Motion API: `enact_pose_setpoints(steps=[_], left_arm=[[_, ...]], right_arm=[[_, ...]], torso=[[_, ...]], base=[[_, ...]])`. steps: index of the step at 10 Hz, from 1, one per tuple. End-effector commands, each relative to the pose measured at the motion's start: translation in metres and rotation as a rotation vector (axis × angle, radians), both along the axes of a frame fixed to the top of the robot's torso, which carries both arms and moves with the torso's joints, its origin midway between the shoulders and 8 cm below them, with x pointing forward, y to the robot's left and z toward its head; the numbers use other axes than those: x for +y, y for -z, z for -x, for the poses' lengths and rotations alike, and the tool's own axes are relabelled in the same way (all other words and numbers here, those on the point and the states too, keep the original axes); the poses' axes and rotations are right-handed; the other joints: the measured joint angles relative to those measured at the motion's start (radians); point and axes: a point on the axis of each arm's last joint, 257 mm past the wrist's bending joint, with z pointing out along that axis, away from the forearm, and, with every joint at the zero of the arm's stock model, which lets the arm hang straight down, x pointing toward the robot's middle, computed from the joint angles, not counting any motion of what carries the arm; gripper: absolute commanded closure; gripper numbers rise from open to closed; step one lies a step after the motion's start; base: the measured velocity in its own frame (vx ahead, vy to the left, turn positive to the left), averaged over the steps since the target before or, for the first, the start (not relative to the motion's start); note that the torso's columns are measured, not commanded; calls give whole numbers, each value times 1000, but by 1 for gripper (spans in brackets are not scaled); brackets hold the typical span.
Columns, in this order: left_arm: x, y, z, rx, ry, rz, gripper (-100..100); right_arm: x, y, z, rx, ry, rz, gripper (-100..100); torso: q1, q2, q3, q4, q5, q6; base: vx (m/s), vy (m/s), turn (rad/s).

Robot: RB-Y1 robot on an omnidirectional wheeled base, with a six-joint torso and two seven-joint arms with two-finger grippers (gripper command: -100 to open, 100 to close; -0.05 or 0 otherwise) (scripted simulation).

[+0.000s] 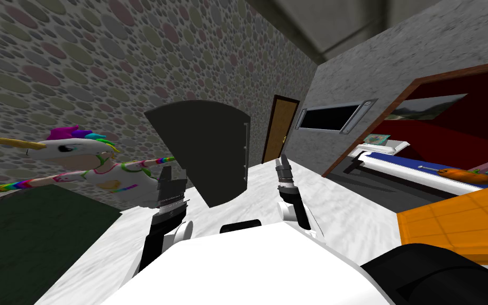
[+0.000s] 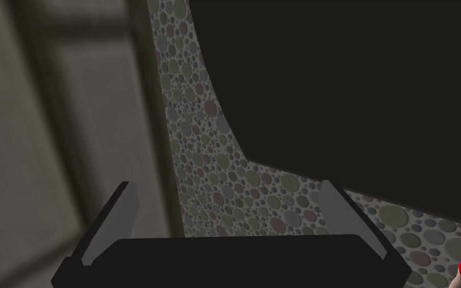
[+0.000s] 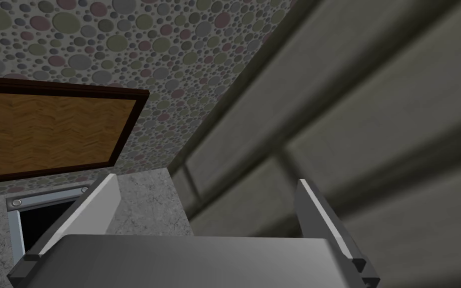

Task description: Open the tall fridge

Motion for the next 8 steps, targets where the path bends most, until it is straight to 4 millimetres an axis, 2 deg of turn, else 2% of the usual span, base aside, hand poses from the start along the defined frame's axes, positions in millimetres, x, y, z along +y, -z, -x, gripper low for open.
enact_pose_setpoints(steps=[1, 8], left_arm=[[0, 0, 0, 0, 0, 0, 0], [0, 0, 0, 0, 0, 0, 0]], right_arm=[[0, 0, 0, 0, 0, 0, 0], [0, 0, 0, 0, 0, 0, 0]], torso=[[0, 40, -82, 41, 0, 0], [0, 544, -1087, 544, 0, 0]], base=[[0, 0, 0], [0, 0, 0]])
